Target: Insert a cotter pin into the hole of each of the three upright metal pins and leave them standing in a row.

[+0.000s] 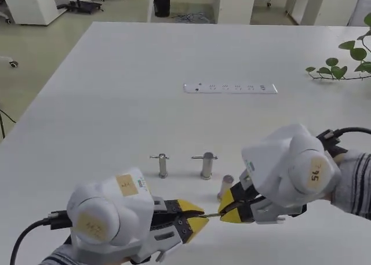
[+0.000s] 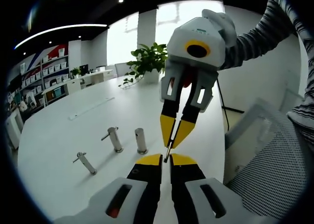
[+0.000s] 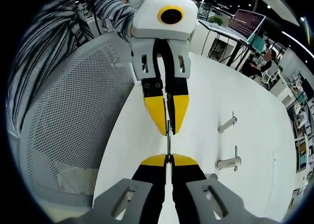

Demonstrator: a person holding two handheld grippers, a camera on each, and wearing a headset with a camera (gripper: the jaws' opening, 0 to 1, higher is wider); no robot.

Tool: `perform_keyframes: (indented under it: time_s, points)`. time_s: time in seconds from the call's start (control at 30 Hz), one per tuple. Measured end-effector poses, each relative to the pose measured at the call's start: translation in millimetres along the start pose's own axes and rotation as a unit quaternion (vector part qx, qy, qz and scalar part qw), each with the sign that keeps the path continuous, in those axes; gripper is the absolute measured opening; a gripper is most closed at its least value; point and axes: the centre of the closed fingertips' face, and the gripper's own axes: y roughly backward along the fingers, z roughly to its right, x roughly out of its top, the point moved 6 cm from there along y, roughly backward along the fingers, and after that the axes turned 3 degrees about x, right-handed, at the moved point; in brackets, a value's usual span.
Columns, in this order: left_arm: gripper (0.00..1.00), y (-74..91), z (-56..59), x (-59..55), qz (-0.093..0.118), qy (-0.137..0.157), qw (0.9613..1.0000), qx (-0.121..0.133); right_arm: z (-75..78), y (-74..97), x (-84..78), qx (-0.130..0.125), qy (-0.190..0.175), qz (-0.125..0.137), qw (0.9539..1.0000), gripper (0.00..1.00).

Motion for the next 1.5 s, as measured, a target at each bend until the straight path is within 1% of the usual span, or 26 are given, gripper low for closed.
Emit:
perform_keyframes:
  time_s: [0.07,0.13,0.2,0.27,0.33,0.4,0.5,0.57,0.77,0.93,1.0,1.13,1.27,1.37,1.5]
  points:
    - [0.07,-1.3,-0.5,-0.4,0.001,0.0,1.0,0.004,0.6,1.2,-1.6,-0.003,0.0,-0.001,1.0,0.0]
    - [0.09,-2.9,-1.4,-0.3,0.005,0.003,0.9999,0.012,1.4,2.2,-3.9,-0.007,-0.003,-0.004,1.0,0.0]
    - [0.09,-6.5,-2.6,-0.6,0.003,0.011,0.9998,0.019,3.4,3.9,-9.0,-0.011,-0.011,-0.012,0.9998,0.0]
    - [0.11,-10.3,-4.3,0.4,0.005,0.009,0.9995,0.03,6.5,6.2,-14.1,-0.022,-0.019,-0.017,0.9994,0.0]
    - [0.14,-13.1,-5.3,1.0,0.007,0.014,0.9992,0.036,8.7,9.3,-18.6,-0.027,-0.029,-0.017,0.9991,0.0]
    - [0.16,-16.4,-6.7,2.0,0.01,0.015,0.9989,0.043,10.8,12.5,-24.2,-0.035,-0.034,-0.024,0.9985,0.0]
    - [0.18,-21.6,-9.1,2.1,0.01,0.017,0.9984,0.054,13.9,17.0,-32.8,-0.045,-0.045,-0.031,0.9975,0.0]
    - [0.19,-25.0,-12.0,1.6,0.01,0.024,0.9975,0.065,16.2,19.9,-38.9,-0.052,-0.05,-0.037,0.9968,0.0]
    - [0.21,-36.1,-18.3,1.7,0.012,0.04,0.9958,0.082,23.4,26.1,-58.6,-0.073,-0.081,-0.056,0.9924,0.0]
    - [0.23,-46.4,-23.7,-0.9,0.012,0.063,0.9935,0.094,28.3,26.8,-72.0,-0.087,-0.105,-0.067,0.9884,0.0]
    - [0.24,-49.8,-24.5,-1.8,0.011,0.069,0.9929,0.096,30.3,26.7,-77.7,-0.09,-0.111,-0.072,0.9871,0.0]
    - [0.26,-58.9,-26.3,-2.8,0.007,0.069,0.9922,0.104,34.4,25.6,-86.4,-0.094,-0.128,-0.072,0.9846,0.0]
    - [0.28,-67.8,-29.0,-3.6,0.004,0.073,0.9911,0.111,36.6,23.1,-92.6,-0.096,-0.136,-0.075,0.9833,0.0]
    - [0.28,-75.9,-31.6,-4.6,0.004,0.083,0.9898,0.116,38.3,20.1,-96.7,-0.096,-0.141,-0.075,0.9826,0.0]
    - [0.26,-85.4,-33.3,-6.8,0.0,0.089,0.9892,0.117,39.9,16.4,-98.8,-0.093,-0.147,-0.07,0.9822,0.0]
